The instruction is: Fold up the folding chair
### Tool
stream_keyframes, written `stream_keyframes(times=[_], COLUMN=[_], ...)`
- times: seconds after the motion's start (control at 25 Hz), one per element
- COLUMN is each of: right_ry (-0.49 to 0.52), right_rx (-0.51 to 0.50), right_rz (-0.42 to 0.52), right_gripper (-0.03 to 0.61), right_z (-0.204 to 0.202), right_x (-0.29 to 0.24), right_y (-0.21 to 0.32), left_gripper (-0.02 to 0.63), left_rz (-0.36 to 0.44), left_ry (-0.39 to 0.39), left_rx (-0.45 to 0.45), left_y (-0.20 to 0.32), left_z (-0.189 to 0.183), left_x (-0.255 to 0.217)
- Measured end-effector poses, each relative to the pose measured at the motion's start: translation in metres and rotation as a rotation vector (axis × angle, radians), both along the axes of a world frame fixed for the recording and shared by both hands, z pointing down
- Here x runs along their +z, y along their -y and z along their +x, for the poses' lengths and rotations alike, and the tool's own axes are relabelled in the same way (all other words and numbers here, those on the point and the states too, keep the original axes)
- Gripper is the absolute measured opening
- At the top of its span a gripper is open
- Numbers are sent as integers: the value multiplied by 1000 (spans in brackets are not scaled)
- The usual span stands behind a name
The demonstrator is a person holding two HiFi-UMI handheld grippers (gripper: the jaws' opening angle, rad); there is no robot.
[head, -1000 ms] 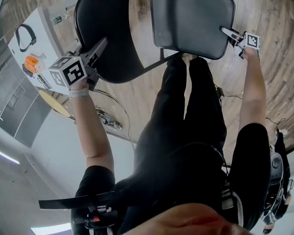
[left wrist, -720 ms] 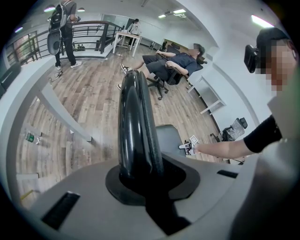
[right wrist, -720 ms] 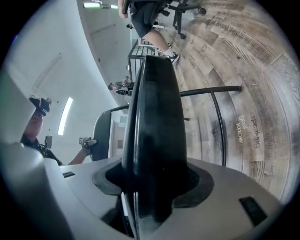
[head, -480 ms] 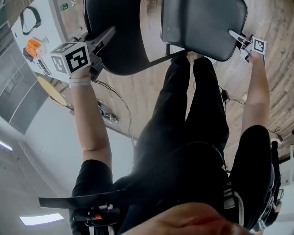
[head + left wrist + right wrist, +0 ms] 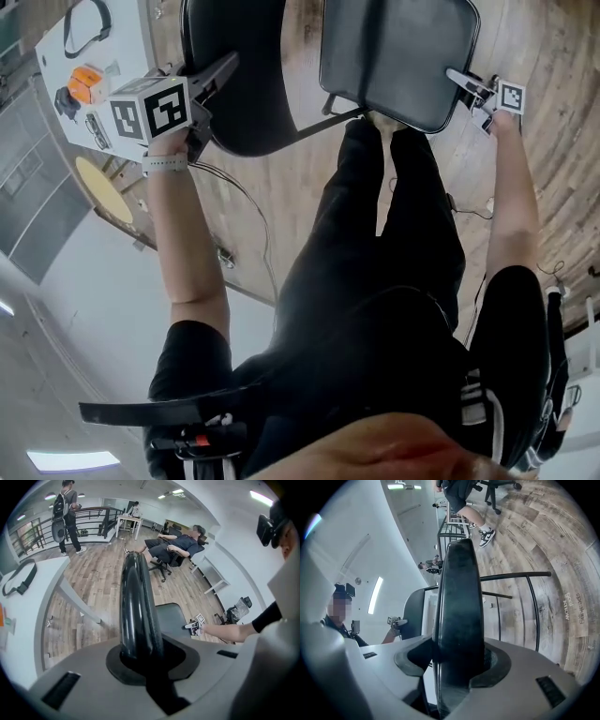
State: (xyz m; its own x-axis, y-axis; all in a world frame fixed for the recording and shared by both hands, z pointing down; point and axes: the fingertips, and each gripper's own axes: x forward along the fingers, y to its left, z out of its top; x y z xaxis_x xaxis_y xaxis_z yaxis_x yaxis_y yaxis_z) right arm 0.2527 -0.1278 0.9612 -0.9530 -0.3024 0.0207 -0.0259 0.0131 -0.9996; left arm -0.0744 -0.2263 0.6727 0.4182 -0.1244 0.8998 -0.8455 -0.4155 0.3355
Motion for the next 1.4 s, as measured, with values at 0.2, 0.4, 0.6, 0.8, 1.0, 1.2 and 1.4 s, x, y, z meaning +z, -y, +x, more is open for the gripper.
stream_keyframes(times=[0.2,0.4,0.6,0.8,1.0,1.2,1.4], right_ry=[54,107,77,37,60,97,113], right_rx=[-12,-18,-62,-113,-154,-157,-132], right_rz=[41,73,145,148,168,156,137], right_gripper=[232,232,233,235,235,235,202], right_z=[-38,-91,-136,-165,-218,-243,-264], right_x=[-56,-107,-139,-153,-162,-180,-184], right_y=[14,26,37,43,63,67,74], left_gripper=[55,55,55,56,56,57,55], left_rz=[6,3,2,-3,0,4,6], left_ry=[7,8,-3,-10,-3,0,1], left_rx=[2,-2,-9,-11,-16,-15,-16], left_y=[8,17,28,33,48,48,50], left_z=[-21,-57,-91,-111,-150,-155,-163], left_x=[-18,-28,-35,-40,-41,-50,-55])
